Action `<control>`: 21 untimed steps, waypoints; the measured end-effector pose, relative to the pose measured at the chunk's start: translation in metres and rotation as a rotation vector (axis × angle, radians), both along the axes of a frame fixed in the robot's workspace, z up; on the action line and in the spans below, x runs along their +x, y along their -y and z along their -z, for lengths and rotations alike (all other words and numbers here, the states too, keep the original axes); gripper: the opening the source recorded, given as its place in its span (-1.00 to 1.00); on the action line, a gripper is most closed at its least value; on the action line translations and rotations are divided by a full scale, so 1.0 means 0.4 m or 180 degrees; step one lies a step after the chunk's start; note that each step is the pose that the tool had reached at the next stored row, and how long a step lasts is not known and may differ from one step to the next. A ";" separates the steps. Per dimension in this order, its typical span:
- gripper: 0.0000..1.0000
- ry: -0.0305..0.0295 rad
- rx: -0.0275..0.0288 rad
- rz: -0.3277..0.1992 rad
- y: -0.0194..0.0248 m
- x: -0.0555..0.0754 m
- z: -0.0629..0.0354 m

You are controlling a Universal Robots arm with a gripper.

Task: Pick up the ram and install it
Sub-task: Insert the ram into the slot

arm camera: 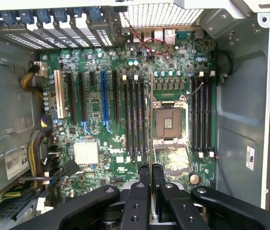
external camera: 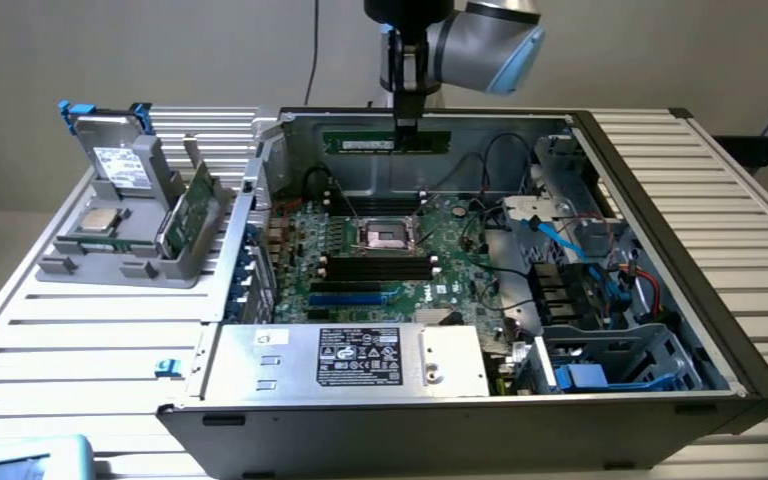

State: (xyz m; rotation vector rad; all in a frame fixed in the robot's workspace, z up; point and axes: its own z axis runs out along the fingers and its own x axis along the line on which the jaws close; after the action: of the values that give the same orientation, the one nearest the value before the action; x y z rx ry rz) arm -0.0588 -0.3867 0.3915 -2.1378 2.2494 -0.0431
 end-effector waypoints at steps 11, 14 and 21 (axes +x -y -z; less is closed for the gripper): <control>-0.72 0.0001 0.0000 -0.0032 0.000 -0.004 0.031; -0.72 -0.0002 0.0000 -0.0122 0.000 -0.004 0.042; -0.72 -0.0004 -0.0010 -0.0129 0.000 -0.004 0.073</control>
State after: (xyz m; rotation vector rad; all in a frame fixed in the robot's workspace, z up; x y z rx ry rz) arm -0.0606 -0.3867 0.3622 -2.1849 2.2072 -0.0441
